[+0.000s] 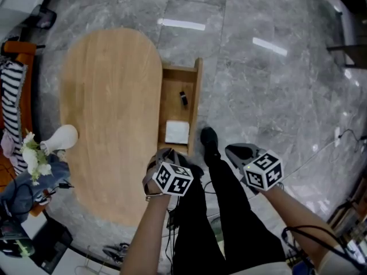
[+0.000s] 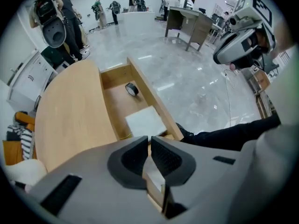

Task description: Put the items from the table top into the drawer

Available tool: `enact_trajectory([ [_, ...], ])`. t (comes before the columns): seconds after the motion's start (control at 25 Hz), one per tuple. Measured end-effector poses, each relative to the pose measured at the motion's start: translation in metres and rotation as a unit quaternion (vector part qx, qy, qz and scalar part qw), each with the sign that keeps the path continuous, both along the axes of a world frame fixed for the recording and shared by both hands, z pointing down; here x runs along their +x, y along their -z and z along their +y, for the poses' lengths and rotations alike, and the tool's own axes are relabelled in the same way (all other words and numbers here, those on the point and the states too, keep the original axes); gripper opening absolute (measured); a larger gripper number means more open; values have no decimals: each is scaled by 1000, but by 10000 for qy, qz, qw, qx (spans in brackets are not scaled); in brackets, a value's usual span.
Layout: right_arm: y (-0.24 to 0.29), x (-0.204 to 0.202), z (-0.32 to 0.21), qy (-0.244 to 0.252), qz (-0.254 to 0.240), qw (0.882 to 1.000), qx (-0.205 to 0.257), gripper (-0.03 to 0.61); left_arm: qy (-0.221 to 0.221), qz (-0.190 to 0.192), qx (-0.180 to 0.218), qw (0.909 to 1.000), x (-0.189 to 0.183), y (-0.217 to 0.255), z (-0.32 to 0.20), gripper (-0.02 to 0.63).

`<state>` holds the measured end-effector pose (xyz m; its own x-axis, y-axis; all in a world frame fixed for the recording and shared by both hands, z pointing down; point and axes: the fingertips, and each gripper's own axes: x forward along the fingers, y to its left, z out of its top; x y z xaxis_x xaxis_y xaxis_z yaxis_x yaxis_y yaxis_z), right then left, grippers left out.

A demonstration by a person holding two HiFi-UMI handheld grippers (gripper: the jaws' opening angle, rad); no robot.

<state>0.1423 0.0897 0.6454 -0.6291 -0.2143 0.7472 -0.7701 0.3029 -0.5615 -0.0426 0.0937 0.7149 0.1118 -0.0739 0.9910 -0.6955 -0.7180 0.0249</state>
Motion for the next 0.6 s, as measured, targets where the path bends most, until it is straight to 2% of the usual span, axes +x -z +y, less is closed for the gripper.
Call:
enact_trajectory([
  [0.16,13,3,-18,72,9,9999,117,46,478,121,225,9985,-1,25,-11,9],
  [0.36,50,3,-31,248,-30,9994,233,46,913,441,566,9932,5,79,-22,2],
  [0.6,105,0,-55,410,-72,9981,445,46,1295,539,666,9879,0,146,-30,2],
])
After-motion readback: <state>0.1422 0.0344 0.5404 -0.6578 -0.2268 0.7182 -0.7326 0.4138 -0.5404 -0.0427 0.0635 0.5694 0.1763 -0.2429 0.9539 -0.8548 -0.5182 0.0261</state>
